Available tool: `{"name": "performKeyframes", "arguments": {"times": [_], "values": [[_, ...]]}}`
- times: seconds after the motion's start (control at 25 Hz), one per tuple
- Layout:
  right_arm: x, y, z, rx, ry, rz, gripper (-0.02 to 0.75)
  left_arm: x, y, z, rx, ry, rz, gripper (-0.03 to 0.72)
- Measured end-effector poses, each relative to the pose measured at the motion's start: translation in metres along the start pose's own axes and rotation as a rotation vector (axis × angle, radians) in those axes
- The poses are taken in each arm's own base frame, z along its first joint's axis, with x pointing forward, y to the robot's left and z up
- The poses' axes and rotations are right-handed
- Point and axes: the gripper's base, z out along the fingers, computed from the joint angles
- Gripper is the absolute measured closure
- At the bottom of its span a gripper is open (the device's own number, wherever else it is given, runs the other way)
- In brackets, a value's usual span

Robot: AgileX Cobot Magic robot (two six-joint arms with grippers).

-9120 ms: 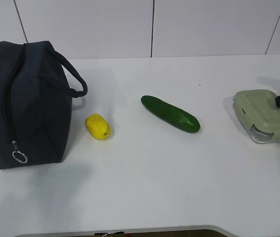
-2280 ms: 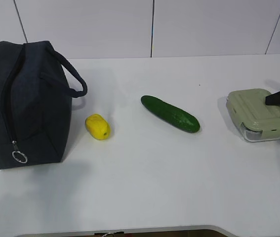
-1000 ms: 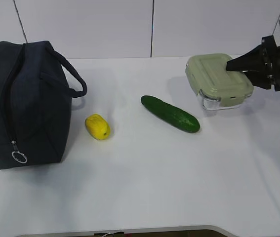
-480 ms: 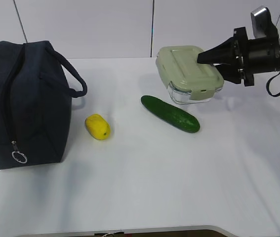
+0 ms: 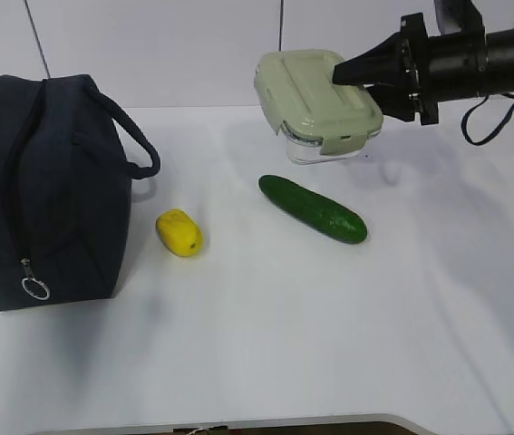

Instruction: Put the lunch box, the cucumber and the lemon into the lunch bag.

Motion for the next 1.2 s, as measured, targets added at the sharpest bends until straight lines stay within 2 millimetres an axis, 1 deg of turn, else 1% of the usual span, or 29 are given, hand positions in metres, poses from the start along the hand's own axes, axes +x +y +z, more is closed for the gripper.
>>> {"name": "performKeyframes", "arguments": {"times": [0.2,0.32,0.44,0.6,0.8,0.92,1.04,1.2], "values": [[-0.007,0.01,0.002,-0.022,0.002,-0.016,0.364,-0.032,-0.001,0.027,0.002,0.03,0.017,0.419],[-0.007,0.011,0.002,-0.023,0.001,-0.013,0.364,-0.05,0.0,0.045,0.002,0.059,0.018,0.384],[-0.007,0.011,0.002,-0.022,0.002,-0.007,0.364,-0.067,0.0,0.058,0.006,0.079,0.025,0.367],[-0.007,0.012,0.003,-0.024,0.005,-0.003,0.364,-0.081,0.011,0.072,-0.008,0.106,0.012,0.364],[-0.004,0.017,0.012,-0.035,0.024,-0.008,0.364,-0.082,0.026,0.092,0.027,0.158,-0.025,0.361],[0.0,0.022,0.02,-0.047,0.044,-0.015,0.364,-0.079,0.031,0.109,0.078,0.186,-0.054,0.361],[0.003,0.026,0.026,-0.056,0.057,-0.018,0.364,-0.074,0.036,0.124,0.101,0.229,-0.073,0.361],[0.006,0.031,0.034,-0.068,0.076,-0.025,0.364,-0.068,0.041,0.135,0.113,0.284,-0.072,0.361]]}}
